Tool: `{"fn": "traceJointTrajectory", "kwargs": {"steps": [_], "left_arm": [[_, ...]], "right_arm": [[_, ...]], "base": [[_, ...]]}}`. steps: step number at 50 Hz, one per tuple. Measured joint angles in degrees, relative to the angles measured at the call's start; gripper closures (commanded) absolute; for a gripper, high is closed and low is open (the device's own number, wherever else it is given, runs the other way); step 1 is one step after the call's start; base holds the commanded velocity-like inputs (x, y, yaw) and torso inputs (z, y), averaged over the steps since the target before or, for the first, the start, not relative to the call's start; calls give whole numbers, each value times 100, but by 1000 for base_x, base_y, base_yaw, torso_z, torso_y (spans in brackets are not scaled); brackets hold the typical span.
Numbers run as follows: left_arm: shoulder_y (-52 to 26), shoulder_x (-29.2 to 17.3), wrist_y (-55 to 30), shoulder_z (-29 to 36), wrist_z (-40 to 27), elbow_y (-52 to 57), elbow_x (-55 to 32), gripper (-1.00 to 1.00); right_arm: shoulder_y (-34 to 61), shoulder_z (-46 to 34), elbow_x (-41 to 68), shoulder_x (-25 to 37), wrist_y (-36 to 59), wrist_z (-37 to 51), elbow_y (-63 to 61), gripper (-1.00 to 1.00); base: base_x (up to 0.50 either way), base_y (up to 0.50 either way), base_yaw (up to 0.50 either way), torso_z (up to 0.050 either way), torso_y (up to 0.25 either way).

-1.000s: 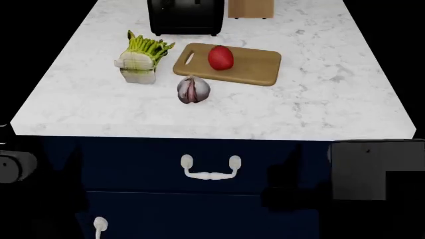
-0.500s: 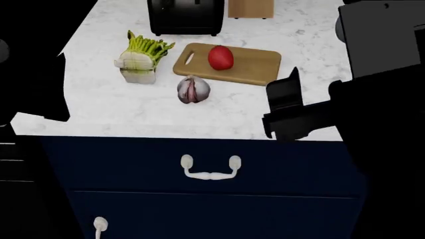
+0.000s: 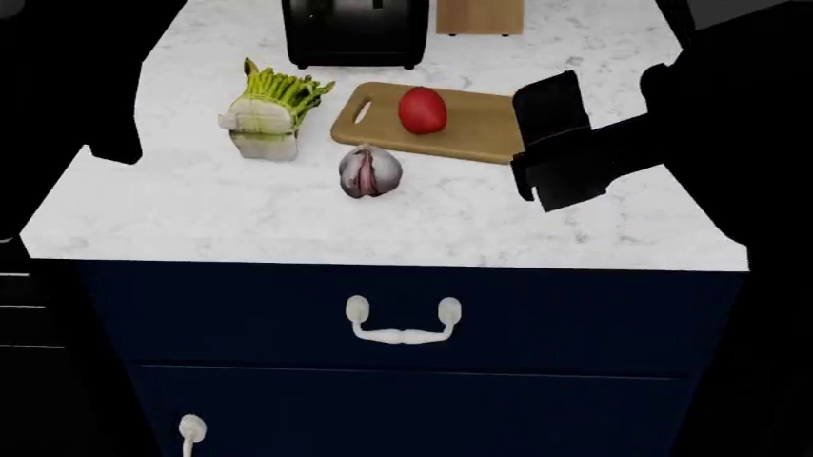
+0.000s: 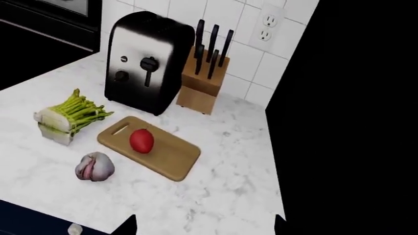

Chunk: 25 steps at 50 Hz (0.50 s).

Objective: Clear the non-vegetable object off the cutting board and place the vegetables onto it.

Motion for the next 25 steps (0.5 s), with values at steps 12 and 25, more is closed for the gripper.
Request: {"fn": "traceJointTrajectory", "kwargs": {"steps": [12,25], "left_arm": [[-597,-21,-155,166,108,-431,-48,-100],[-779,-25,-368,97,70,-386,-152,-100]], "right_arm": [[614,-518,-307,-53,-115,-511,485,-100],[750,-673,-94,-58,-149,-425,615,-100]], "base": [[48,0,0,0,0],[500,0,0,0,0]]}}
